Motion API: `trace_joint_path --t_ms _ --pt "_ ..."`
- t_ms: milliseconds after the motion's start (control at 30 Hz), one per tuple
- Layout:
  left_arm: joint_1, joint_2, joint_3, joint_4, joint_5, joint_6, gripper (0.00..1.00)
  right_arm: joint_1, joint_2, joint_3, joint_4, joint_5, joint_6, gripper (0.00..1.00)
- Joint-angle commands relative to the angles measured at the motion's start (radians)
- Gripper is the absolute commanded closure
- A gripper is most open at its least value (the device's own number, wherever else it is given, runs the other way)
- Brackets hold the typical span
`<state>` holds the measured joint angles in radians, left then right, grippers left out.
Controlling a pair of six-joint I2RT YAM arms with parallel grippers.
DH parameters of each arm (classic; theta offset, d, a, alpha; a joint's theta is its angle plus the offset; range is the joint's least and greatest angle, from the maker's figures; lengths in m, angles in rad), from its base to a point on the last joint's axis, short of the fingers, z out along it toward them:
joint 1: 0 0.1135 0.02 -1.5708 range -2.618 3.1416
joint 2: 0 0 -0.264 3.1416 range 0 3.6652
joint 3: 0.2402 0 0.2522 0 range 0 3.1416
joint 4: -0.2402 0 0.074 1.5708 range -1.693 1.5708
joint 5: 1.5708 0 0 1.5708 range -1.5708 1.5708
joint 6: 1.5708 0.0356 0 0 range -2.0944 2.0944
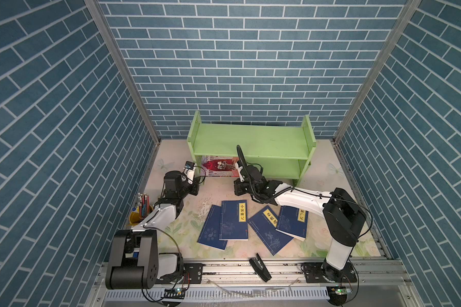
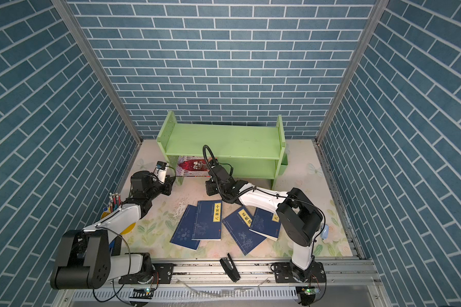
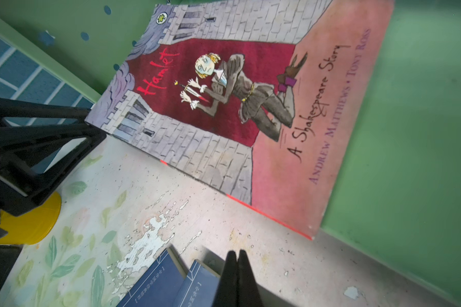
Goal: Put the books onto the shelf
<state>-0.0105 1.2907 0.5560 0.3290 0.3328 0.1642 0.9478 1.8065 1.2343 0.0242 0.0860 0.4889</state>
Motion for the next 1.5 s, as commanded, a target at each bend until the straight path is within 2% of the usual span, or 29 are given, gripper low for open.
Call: trace_joint_path --t_ms 0,167,433,667,1467 --pt "0.006 0.012 0.022 0.024 -0.010 -0.010 0.66 0.009 -0.039 -0.010 0.013 -0.001 -0.030 1.00" --pt "0.006 0.034 0.034 0.015 -0.024 -0.006 0.66 0.011 -0.042 -0.009 0.006 -0.001 -0.031 1.00" --pt "0.006 0.013 0.023 -0.011 -0.022 -0.001 0.74 0.012 -0.053 -0.012 -0.001 0.006 -0.035 1.00" --pt "0.006 -0.054 -0.016 -0.014 0.011 0.020 0.72 0.012 -0.055 -0.013 -0.001 0.010 -0.039 1.00" --pt "0.006 0.015 0.013 0.023 0.015 -0.005 0.71 0.013 -0.047 -0.004 -0.006 0.016 -0.041 1.00"
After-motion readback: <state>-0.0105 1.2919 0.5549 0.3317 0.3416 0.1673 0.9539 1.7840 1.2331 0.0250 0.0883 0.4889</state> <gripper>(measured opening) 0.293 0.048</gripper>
